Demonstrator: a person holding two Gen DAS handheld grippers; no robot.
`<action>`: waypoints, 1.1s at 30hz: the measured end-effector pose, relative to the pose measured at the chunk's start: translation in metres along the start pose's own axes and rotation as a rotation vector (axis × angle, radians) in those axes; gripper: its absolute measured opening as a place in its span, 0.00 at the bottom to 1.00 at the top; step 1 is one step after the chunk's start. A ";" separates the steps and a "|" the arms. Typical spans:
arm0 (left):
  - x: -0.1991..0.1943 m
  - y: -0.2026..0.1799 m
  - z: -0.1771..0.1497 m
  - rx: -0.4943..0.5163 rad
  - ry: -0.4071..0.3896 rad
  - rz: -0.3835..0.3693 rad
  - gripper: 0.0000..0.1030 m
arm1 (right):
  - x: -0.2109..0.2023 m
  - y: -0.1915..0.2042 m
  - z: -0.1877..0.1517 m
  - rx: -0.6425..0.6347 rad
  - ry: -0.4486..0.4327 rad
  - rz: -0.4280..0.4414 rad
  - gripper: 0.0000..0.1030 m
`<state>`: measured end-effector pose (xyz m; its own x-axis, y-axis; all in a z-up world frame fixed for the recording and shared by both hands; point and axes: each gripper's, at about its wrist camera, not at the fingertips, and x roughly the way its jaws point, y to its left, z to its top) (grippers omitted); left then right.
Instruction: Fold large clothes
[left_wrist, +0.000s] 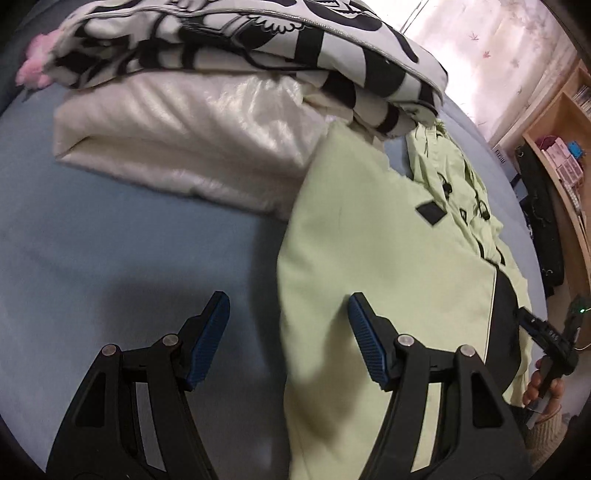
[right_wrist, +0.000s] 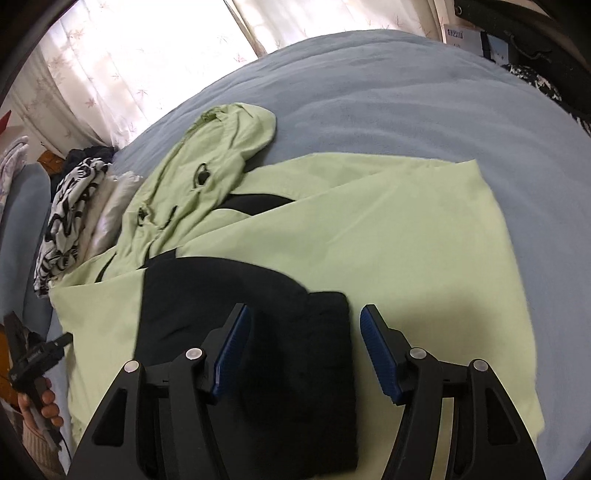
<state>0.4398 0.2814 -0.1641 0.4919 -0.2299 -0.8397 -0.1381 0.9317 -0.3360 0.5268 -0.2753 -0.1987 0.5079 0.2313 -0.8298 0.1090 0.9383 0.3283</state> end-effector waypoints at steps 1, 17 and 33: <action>0.004 0.000 0.005 0.002 -0.006 -0.010 0.62 | 0.004 0.000 0.000 -0.008 -0.004 0.004 0.61; -0.004 -0.063 0.009 0.233 -0.307 0.171 0.03 | 0.018 0.060 -0.012 -0.211 -0.150 -0.171 0.37; -0.073 -0.101 -0.036 0.276 -0.289 0.186 0.29 | -0.070 0.086 -0.053 -0.239 -0.200 -0.039 0.52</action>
<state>0.3870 0.1936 -0.0840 0.7058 0.0006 -0.7084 -0.0315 0.9990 -0.0305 0.4555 -0.1976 -0.1359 0.6681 0.1612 -0.7264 -0.0602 0.9848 0.1632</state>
